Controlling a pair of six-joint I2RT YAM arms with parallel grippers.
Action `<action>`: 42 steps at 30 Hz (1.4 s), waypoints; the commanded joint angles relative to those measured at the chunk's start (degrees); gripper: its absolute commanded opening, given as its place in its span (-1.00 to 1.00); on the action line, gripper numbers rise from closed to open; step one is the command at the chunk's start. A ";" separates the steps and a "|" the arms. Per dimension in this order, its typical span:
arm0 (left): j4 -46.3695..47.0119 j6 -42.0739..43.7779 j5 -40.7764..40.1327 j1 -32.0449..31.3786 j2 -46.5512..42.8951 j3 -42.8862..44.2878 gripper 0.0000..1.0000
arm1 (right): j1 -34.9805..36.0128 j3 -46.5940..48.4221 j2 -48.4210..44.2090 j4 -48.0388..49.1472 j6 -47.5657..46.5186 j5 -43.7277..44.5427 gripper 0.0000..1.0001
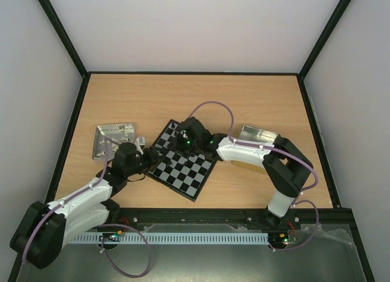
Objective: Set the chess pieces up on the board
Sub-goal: Place the chess piece on the chessboard.
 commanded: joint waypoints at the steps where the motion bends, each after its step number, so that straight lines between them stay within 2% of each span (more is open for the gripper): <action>1: 5.84 -1.92 -2.06 0.19 -2.07 -1.47 0.03 | -0.40 -1.51 -2.25 3.34 2.09 -3.32 -0.90; 6: 6.07 -2.39 -3.66 0.24 -3.48 -2.14 0.01 | -0.66 -2.32 -2.60 4.82 3.02 -4.63 -0.90; 13: 7.16 -2.12 -3.74 0.24 -2.71 -2.38 -0.36 | -0.72 -3.04 -2.58 5.94 3.86 -5.55 -0.90; 23: 8.17 -2.34 -3.33 0.24 -1.75 -2.53 -0.58 | -0.75 -3.00 -2.34 6.36 4.10 -6.03 -0.90; 33: 8.99 -0.72 -3.04 0.24 0.01 -2.00 -0.91 | -0.68 -2.88 -2.07 5.95 3.97 -6.49 -0.89; 36: 6.02 1.33 -3.63 0.24 0.43 -0.61 -0.95 | -0.80 -1.90 -2.68 3.13 2.19 -3.97 -0.80; 38: -0.08 4.28 -4.92 0.16 0.87 1.59 -0.95 | -0.83 -0.49 -3.57 -1.07 -0.10 0.23 -0.58; 42: -12.95 12.12 -8.85 -0.62 3.63 8.17 -0.95 | -1.08 1.33 -7.43 -12.46 -4.28 17.47 -0.30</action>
